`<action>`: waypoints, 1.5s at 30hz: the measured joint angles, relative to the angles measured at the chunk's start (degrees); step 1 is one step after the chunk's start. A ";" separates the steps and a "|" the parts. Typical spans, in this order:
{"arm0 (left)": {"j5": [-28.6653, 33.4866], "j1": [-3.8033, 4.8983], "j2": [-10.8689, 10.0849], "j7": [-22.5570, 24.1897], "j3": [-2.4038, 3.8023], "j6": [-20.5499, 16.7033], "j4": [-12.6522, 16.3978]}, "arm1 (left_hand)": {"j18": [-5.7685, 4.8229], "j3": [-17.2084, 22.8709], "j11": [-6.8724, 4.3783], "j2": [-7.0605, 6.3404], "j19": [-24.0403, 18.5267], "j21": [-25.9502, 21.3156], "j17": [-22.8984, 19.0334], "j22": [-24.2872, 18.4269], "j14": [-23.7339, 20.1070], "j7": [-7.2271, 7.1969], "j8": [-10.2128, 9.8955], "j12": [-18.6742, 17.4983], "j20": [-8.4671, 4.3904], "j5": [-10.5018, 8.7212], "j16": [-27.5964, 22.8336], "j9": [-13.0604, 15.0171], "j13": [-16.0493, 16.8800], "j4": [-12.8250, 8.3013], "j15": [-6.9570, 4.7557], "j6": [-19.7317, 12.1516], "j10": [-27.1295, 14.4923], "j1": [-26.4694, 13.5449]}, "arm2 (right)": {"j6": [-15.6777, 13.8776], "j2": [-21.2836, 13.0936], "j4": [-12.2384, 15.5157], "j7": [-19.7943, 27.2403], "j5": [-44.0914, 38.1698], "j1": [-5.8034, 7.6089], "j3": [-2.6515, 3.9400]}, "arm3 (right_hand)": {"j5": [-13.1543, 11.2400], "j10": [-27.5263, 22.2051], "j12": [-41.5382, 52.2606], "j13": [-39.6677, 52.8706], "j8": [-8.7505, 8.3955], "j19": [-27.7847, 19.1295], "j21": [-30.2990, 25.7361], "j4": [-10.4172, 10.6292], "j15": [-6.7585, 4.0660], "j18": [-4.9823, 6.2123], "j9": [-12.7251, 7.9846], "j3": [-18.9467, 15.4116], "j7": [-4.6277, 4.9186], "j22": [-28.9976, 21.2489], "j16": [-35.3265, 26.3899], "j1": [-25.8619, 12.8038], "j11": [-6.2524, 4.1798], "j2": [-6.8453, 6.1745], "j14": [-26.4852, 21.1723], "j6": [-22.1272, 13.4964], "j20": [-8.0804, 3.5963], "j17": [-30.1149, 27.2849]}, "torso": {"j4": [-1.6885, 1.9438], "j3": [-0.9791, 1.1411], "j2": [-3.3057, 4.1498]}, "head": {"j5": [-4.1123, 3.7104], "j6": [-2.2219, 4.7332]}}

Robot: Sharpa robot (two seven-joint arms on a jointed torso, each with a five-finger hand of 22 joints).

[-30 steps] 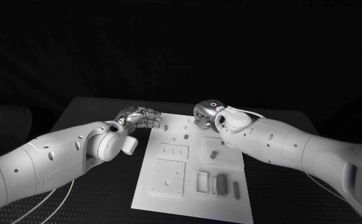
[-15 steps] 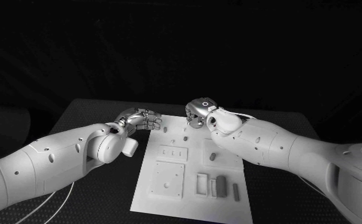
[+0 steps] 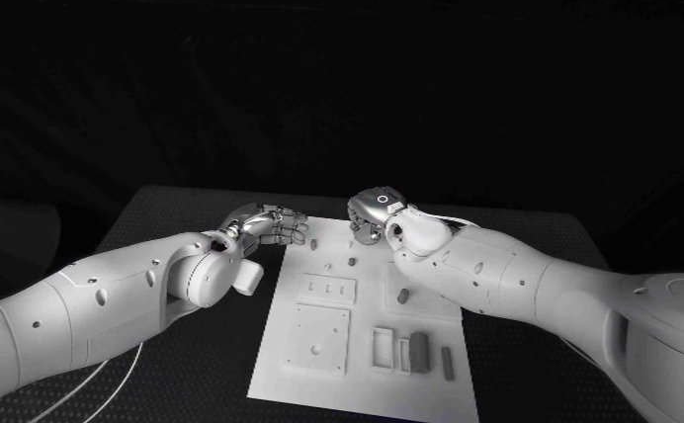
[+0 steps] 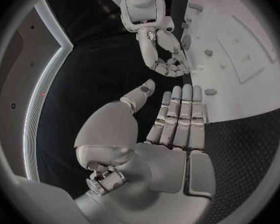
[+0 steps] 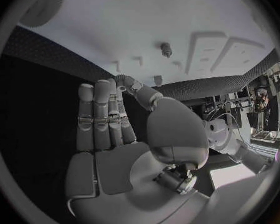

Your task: Assemble the parts on the task board

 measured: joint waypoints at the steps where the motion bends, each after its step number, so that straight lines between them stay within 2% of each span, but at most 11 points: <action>1: 0.00 0.00 0.00 0.00 0.00 0.00 0.00 | 0.00 0.00 0.00 0.00 0.00 0.00 0.00 0.00 0.00 0.00 0.00 0.00 0.00 0.00 0.00 0.00 0.00 0.00 0.00 0.00 0.00 0.00 | 0.03 0.11 -0.15 0.00 -0.06 -0.01 -0.05 | 0.00 0.00 0.00 0.01 0.00 0.00 0.04 -0.03 0.00 0.00 0.00 -0.03 0.00 0.00 0.00 0.00 0.00 0.00 0.00 0.00 0.00 0.00 | -0.01 -0.01 0.00 | 0.01 0.00; 15: 0.00 0.01 0.44 0.00 0.01 0.00 -0.02 | 0.00 0.00 0.00 0.00 0.00 0.00 0.05 0.00 0.14 0.00 0.00 0.00 0.00 0.00 0.00 -0.05 -0.05 0.00 0.14 0.00 0.00 0.00 | 0.90 1.22 -2.86 0.03 -0.93 -0.09 -0.83 | -0.17 -0.01 0.00 0.06 -0.16 -0.01 0.05 0.11 0.01 -0.01 0.03 0.10 -0.03 -0.01 0.06 0.00 0.00 0.00 0.00 0.02 0.02 0.02 | -0.05 0.00 0.00 | 0.12 0.07; 24: 0.00 0.04 0.63 -0.03 0.01 0.00 -0.05 | 0.00 0.00 0.00 0.00 0.20 0.00 0.10 0.00 0.15 0.00 0.00 0.00 0.20 0.00 0.00 -0.04 -0.05 0.00 0.15 0.00 0.00 0.00 | 1.66 1.42 -3.23 -0.10 -1.12 -0.09 -0.84 | -0.19 -0.02 -0.01 0.12 -0.33 -0.32 0.06 0.11 0.04 0.00 0.09 0.10 -0.06 -0.02 0.06 0.00 0.00 0.00 -0.02 0.04 -0.10 0.02 | -0.08 0.04 0.01 | 0.24 0.31; 26: 0.00 0.04 0.75 -0.03 0.02 0.00 -0.06 | 0.00 0.00 0.00 0.00 0.20 0.00 0.10 0.00 0.15 0.00 0.00 0.00 0.20 0.00 0.00 -0.04 -0.05 0.00 0.15 0.00 0.00 0.00 | 1.74 1.55 -3.23 -0.12 -1.13 -0.09 -0.85 | -0.19 -0.02 -0.01 0.12 -0.42 -0.32 0.06 0.11 0.05 -0.01 0.86 0.10 -0.07 -0.02 0.06 0.00 0.00 0.00 -0.03 0.05 -0.10 0.01 | -0.12 0.06 0.01 | 0.29 0.31; 45: 0.00 0.05 1.04 -0.06 0.02 0.00 -0.18 | 0.00 0.00 0.00 0.00 0.20 0.00 0.15 0.00 0.13 0.00 0.00 -0.21 0.20 0.00 0.00 -0.03 -0.04 0.00 0.13 0.00 0.00 0.00 | 1.80 2.21 -3.61 -0.16 -1.13 -0.09 -0.85 | 0.05 0.17 -0.08 0.20 -0.18 -0.41 0.27 -0.08 0.18 -0.01 0.87 0.25 -0.18 -0.06 0.07 0.00 0.19 0.00 0.00 0.16 -0.01 -0.04 | -0.15 0.03 0.01 | 0.49 0.14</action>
